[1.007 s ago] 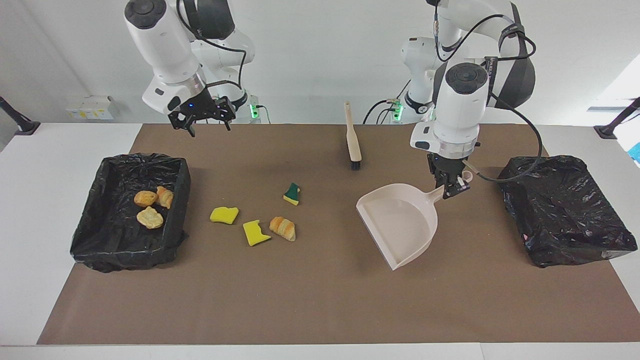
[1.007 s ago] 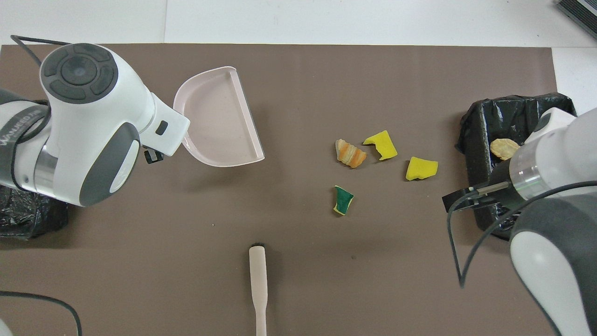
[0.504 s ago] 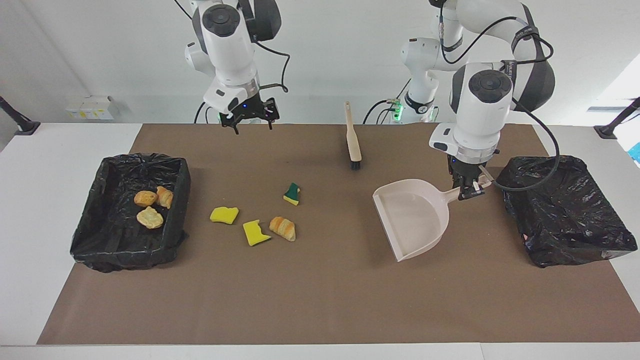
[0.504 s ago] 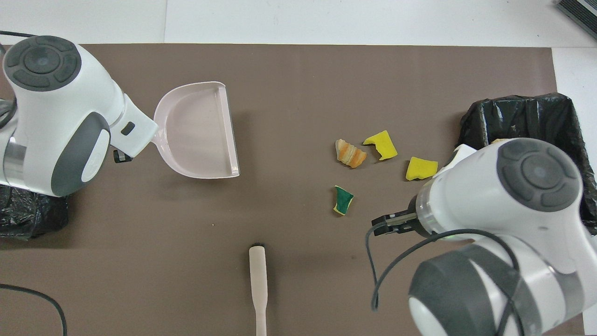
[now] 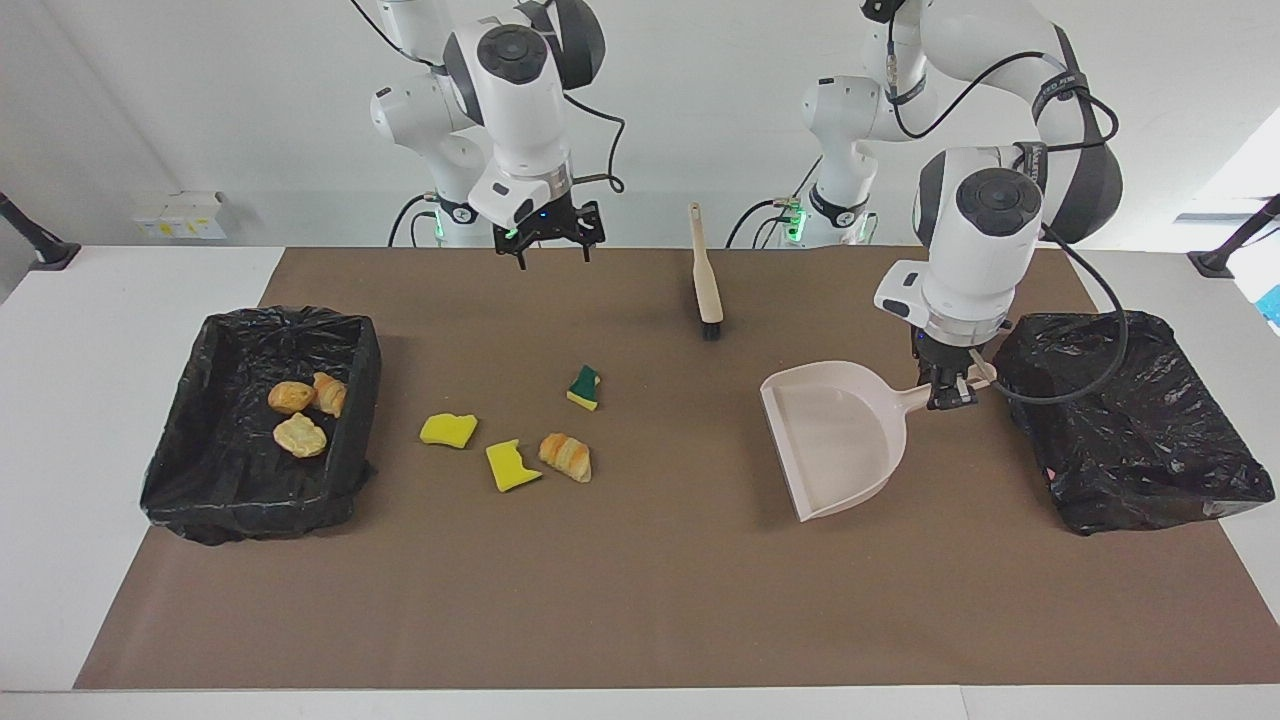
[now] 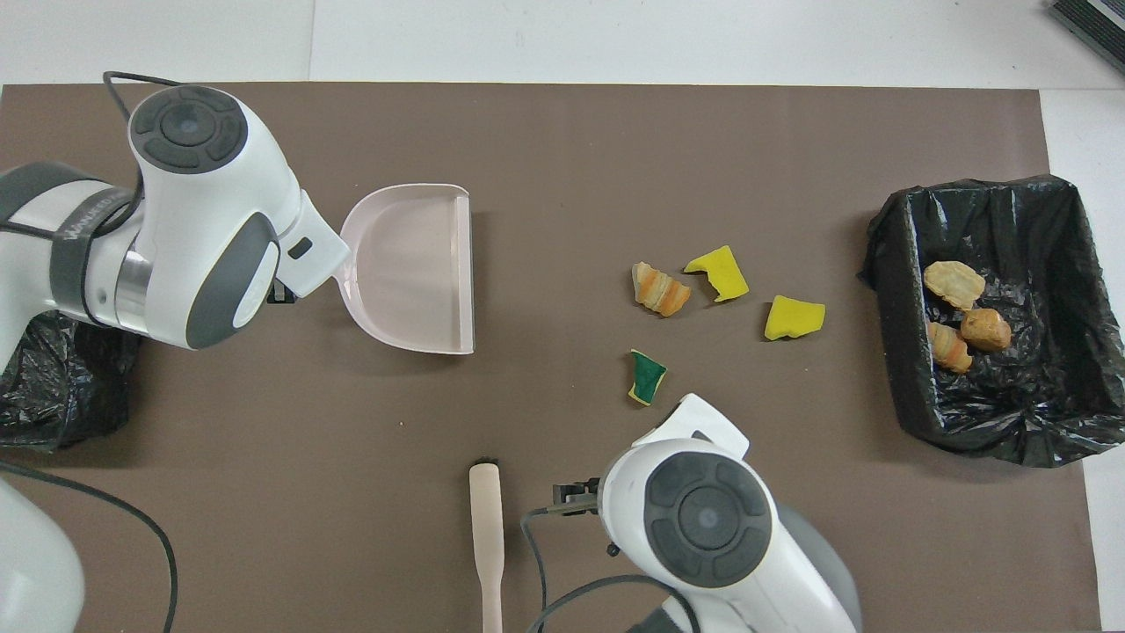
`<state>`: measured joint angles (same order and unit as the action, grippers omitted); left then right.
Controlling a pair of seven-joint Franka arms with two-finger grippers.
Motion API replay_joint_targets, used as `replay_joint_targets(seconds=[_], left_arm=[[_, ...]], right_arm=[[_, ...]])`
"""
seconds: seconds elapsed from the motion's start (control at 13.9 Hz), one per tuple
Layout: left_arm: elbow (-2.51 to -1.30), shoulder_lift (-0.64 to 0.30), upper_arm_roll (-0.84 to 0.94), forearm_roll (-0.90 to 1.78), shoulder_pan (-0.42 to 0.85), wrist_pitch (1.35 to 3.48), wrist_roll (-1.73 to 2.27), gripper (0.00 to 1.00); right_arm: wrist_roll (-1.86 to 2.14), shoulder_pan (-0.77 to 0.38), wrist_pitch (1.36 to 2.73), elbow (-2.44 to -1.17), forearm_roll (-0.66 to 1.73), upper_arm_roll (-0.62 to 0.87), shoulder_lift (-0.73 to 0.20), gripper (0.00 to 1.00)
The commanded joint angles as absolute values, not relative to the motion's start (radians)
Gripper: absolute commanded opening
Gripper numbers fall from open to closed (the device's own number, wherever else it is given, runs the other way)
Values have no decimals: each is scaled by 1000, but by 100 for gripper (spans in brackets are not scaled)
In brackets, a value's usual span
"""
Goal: Sweep and dump trash in bin
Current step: 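Grasp the wooden brush handle with the right gripper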
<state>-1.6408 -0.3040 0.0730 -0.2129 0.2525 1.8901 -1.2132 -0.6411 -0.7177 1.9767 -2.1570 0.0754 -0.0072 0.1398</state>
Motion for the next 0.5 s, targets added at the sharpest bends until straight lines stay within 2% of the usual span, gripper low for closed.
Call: replay_joint_targets(seconds=[0.0,0.22,0.43], left_arm=[[-1618,-302,61,-187,297,1893,-1213,0],[-1643,-293,63,-192,350,1901,-1147,0],[-1742,-255,61,-206,367,1994,-1147,0]], right_arm=[[-719,-799,2035,-2197,97,-14,131,100],[-784,-935,2111,-2198,97,-14,55,100],[-951,-1058,2183,-2198,97,-14,-23,100]])
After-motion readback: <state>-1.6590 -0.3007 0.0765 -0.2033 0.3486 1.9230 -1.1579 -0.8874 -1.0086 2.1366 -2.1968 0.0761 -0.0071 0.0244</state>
